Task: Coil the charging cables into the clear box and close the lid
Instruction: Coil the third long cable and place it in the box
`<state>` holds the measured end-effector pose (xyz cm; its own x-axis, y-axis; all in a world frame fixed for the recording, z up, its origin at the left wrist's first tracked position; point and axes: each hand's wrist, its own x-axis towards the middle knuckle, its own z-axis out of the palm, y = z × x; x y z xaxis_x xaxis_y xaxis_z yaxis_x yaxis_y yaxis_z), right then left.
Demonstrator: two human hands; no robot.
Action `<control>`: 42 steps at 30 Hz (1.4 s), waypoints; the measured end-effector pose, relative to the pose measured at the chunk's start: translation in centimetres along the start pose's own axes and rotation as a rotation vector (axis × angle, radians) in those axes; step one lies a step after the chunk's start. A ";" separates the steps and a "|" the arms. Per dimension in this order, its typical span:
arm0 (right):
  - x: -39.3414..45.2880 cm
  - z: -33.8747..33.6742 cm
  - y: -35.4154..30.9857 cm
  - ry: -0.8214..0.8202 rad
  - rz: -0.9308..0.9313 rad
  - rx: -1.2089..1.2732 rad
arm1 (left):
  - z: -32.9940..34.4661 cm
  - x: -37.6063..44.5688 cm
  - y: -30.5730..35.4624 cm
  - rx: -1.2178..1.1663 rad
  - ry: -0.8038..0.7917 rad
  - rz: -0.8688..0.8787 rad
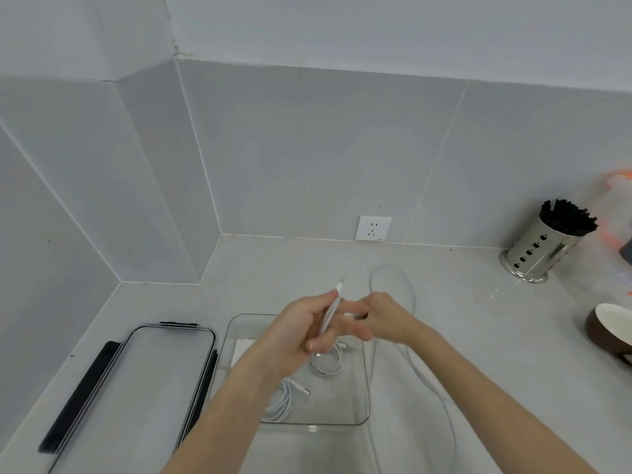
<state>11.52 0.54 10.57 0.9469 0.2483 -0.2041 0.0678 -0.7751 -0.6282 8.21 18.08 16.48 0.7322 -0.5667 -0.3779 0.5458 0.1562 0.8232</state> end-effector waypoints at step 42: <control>-0.4 -2.6 -5.1 0.090 0.001 0.187 | -0.4 3.0 -2.1 0.189 0.328 0.045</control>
<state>11.63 2.86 15.82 0.9718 0.1884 -0.1418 0.0156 -0.6514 -0.7586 9.44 16.38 13.38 0.8618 -0.2685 -0.4303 0.4479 0.0052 0.8940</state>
